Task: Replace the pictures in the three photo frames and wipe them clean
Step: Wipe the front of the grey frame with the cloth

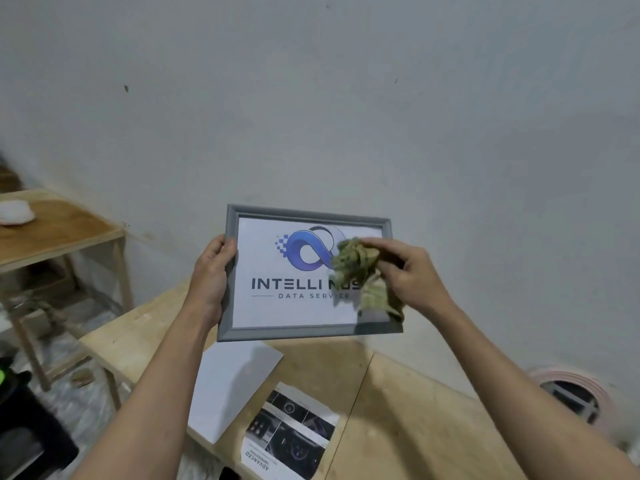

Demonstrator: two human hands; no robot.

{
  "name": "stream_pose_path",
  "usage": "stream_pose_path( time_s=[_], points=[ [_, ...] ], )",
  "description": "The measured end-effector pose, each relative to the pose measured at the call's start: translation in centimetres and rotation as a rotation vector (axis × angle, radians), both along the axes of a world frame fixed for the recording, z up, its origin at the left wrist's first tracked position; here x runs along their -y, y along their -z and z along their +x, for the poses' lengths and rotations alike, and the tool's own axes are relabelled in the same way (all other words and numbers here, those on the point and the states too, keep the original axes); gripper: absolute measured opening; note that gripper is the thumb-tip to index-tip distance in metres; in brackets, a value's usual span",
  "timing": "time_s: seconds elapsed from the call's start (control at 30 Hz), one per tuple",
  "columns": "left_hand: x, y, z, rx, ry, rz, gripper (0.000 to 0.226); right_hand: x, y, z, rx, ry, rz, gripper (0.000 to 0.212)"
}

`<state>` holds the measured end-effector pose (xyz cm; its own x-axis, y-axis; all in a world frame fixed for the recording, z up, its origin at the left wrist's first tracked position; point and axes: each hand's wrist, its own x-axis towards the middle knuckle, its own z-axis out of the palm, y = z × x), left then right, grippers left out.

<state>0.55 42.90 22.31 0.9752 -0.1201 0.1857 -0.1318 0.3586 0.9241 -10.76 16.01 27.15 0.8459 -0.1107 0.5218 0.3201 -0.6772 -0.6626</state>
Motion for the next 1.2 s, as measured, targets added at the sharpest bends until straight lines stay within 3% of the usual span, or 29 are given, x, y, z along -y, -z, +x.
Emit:
stream_pose_path(
  time_s=[0.1, 0.23, 0.33, 0.47, 0.57, 0.7, 0.8, 0.93, 1.03, 1.1, 1.2],
  points=[
    [0.6, -0.6, -0.2, 0.011, 0.013, -0.011, 0.02, 2.7, -4.9, 3.3, 0.281, 0.125, -0.183, 0.057],
    [0.7, -1.1, -0.6, 0.047, -0.013, -0.067, 0.026, 4.4, -3.0, 5.6, 0.265, 0.105, -0.498, 0.048],
    [-0.1, -0.2, -0.7, 0.048, -0.082, -0.071, 0.023, 4.9, 3.2, 4.1, 0.178, 0.043, -0.521, 0.045],
    [-0.3, 1.1, -0.8, 0.013, -0.137, -0.054, 0.025, 4.9, 10.6, 1.2, 0.018, 0.054, -0.394, 0.055],
    [0.6, 1.3, -0.8, -0.021, -0.149, -0.056, 0.025, 2.3, 12.5, 0.9, 0.022, 0.098, -0.25, 0.055],
    [3.4, 1.1, -0.6, -0.027, -0.124, -0.02, 0.02, -5.5, 12.7, 1.0, 0.027, -0.082, -0.245, 0.053],
    [4.5, 1.7, -0.7, -0.048, -0.108, -0.008, 0.018, -10.7, 11.8, 0.9, 0.051, -0.272, -0.205, 0.051],
    [3.2, 2.1, -1.5, -0.099, -0.057, -0.03, 0.02, -9.9, 6.7, 0.7, -0.139, -0.329, 0.104, 0.044],
    [3.1, 1.5, -2.3, -0.073, 0.003, 0.024, 0.018, -7.5, 0.7, 2.4, 0.115, -0.127, 0.253, 0.042],
    [3.9, 0.8, -2.9, -0.047, 0.06, 0.038, 0.019, -7.2, -2.2, 4.5, 0.198, -0.084, 0.18, 0.041],
    [4.9, -0.3, -3.7, -0.023, 0.116, -0.029, 0.019, -8.3, -1.0, 7.1, 0.218, 0.031, -0.399, 0.049]
  ],
)
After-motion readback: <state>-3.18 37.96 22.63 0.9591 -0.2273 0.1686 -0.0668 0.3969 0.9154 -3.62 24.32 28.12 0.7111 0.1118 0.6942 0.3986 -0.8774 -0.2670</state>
